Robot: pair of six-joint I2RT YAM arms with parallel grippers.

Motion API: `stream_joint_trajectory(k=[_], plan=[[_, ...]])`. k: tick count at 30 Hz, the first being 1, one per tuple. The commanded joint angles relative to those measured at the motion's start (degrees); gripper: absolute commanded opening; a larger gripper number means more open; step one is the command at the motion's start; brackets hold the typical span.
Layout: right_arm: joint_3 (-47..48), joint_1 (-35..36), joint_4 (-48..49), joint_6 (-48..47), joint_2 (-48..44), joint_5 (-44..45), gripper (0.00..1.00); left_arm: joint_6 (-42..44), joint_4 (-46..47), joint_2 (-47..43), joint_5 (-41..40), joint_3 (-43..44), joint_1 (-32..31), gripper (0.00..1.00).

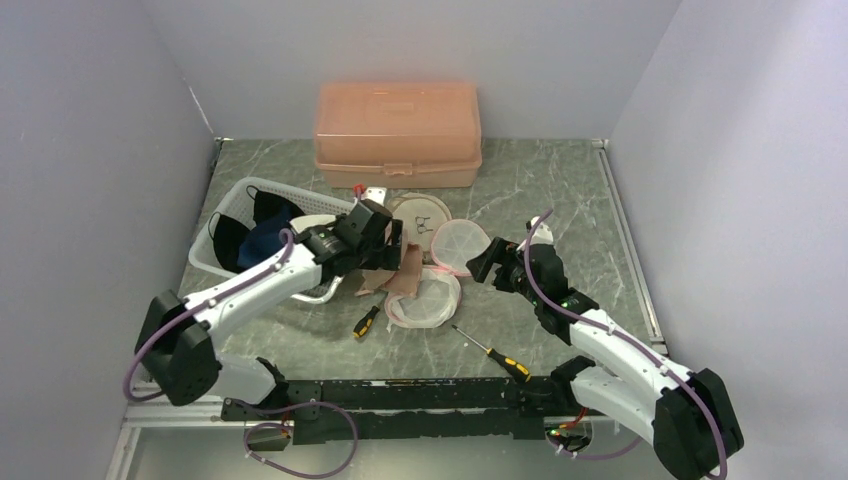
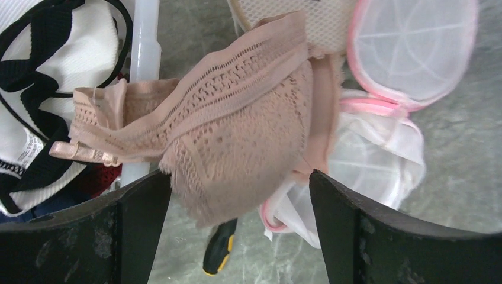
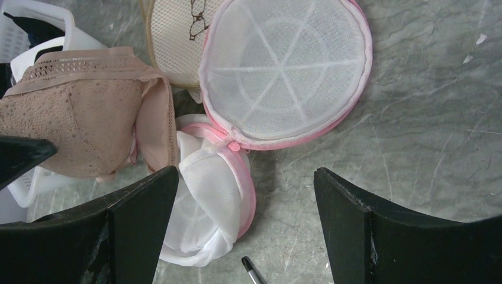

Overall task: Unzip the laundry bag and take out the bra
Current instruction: Pick up the bra from the center of the board.

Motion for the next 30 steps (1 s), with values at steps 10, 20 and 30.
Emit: stream_joint_trajectory(k=[10, 20, 30], plan=[[0.35, -0.05, -0.37, -1.38, -3.34, -0.67, 0.89, 2.95, 6.07, -0.86, 1.26, 0.20, 1.02, 0.34], [2.81, -0.03, -2.75, -1.87, -7.05, -0.70, 0.89, 8.43, 2.37, -10.40, -2.80, 7.53, 2.37, 0.03], [5.16, -0.18, -4.49, -2.74, -8.23, -2.45, 0.90, 15.78, -8.37, -14.15, -14.25, 22.90, 4.44, 0.03]])
